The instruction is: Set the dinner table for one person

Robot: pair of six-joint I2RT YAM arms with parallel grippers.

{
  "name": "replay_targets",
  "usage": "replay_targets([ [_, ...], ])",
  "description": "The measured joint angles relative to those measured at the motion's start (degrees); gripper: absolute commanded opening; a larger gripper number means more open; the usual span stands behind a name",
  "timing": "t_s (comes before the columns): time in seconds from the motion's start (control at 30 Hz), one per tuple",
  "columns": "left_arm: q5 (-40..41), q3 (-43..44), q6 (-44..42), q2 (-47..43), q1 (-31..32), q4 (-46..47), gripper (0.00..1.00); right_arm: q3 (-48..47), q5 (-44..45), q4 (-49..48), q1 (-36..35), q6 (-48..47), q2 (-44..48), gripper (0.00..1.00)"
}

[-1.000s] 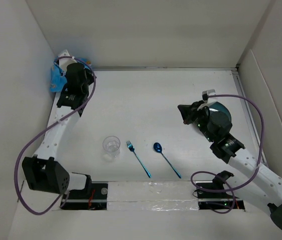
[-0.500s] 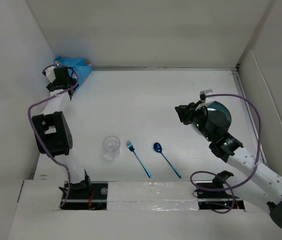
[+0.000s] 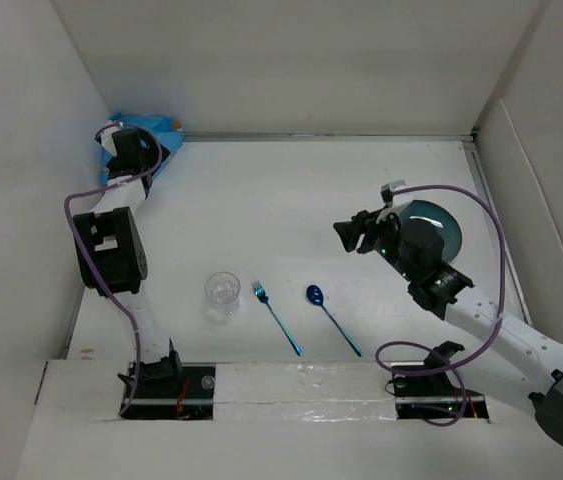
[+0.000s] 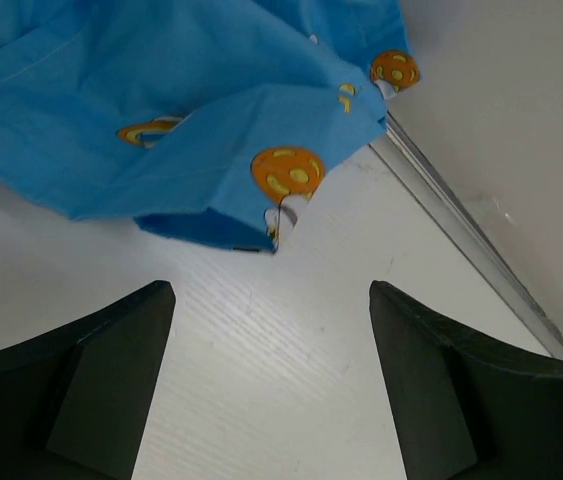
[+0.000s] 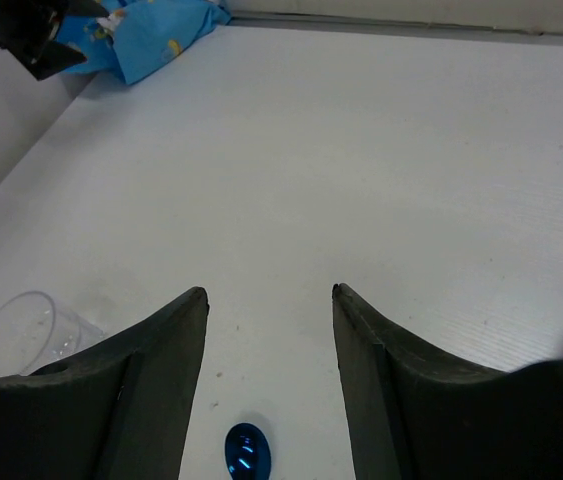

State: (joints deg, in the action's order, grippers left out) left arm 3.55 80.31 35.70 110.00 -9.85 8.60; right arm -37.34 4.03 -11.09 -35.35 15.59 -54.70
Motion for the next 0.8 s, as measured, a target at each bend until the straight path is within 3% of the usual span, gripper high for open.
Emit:
replay_targets([
  [0.2,1.09,9.16,-1.81,9.94,0.98,0.66,0.71,0.0,0.0,-0.44,-0.74,-0.42,-0.46,0.59],
  [0.3,1.81,13.75,-3.39,14.64,2.21,-0.15,0.6,-0.11,-0.02,-0.94,-0.79,-0.61,-1.81,0.58],
  [0.4,1.86,17.33,-4.74,17.53,3.56,-1.18,0.4,-0.31,-0.02,-0.98,-1.07,-0.87,-3.69,0.58],
  [0.5,1.31,22.67,-6.45,19.52,4.79,-2.89,0.03,-0.42,-0.04,-0.98,-1.55,-1.09,-5.18,0.57],
  [0.63,-1.05,29.59,-8.26,19.87,6.49,-4.66,0.0,-0.48,0.11,-0.96,-2.19,-1.53,-5.42,0.56],
  [0.8,-6.91,30.38,-8.31,14.95,9.84,-3.65,0.0,-0.55,0.7,-0.94,-2.25,-1.9,-5.42,0.56],
])
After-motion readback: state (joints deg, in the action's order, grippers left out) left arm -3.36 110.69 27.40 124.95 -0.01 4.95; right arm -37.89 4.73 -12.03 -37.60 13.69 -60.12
